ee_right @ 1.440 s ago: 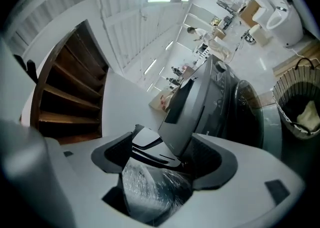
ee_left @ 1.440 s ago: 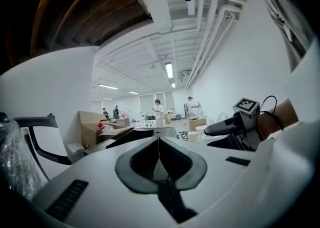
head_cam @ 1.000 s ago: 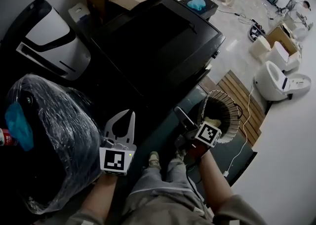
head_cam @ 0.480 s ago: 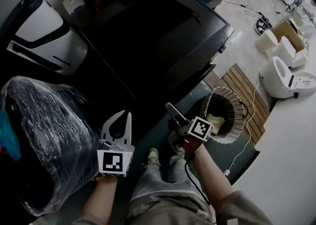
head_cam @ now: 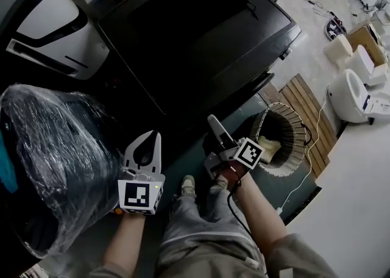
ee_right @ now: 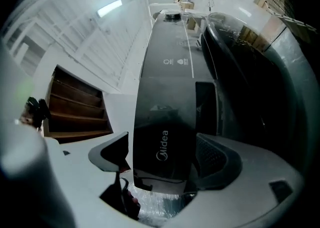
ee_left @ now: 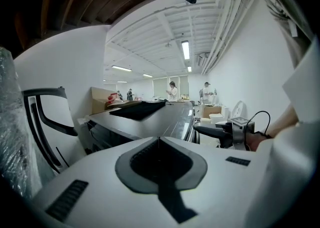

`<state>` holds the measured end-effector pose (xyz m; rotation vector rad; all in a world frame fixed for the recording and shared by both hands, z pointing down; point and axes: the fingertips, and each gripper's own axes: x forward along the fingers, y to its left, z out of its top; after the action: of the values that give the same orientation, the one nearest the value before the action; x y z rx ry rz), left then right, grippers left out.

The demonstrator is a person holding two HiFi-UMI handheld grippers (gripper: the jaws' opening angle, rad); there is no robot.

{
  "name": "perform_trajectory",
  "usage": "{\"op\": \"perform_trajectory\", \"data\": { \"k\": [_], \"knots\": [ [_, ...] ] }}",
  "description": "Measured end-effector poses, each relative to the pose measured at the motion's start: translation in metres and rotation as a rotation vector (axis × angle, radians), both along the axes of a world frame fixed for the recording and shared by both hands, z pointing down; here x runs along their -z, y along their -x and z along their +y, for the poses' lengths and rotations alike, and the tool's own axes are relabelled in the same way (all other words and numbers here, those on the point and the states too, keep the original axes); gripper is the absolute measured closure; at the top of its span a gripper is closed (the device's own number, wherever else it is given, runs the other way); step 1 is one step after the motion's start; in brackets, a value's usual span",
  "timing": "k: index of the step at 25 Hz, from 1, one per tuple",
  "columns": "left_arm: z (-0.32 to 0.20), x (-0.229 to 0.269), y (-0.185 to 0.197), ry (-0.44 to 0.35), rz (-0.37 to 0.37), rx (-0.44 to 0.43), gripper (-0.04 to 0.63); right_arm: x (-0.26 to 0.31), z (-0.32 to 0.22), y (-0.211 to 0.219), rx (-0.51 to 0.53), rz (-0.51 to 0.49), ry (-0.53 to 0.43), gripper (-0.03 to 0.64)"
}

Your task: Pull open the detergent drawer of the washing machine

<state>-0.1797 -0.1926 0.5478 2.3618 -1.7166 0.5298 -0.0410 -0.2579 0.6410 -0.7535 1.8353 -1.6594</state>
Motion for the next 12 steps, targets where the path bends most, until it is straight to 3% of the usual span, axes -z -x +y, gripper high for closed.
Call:
{"op": "perform_trajectory", "data": {
  "k": [12],
  "knots": [
    [0.003, -0.004, -0.009, 0.007, -0.008, 0.010, 0.577, -0.002, -0.014, 0.005, 0.012, -0.037, 0.033, 0.221]
  ]
}}
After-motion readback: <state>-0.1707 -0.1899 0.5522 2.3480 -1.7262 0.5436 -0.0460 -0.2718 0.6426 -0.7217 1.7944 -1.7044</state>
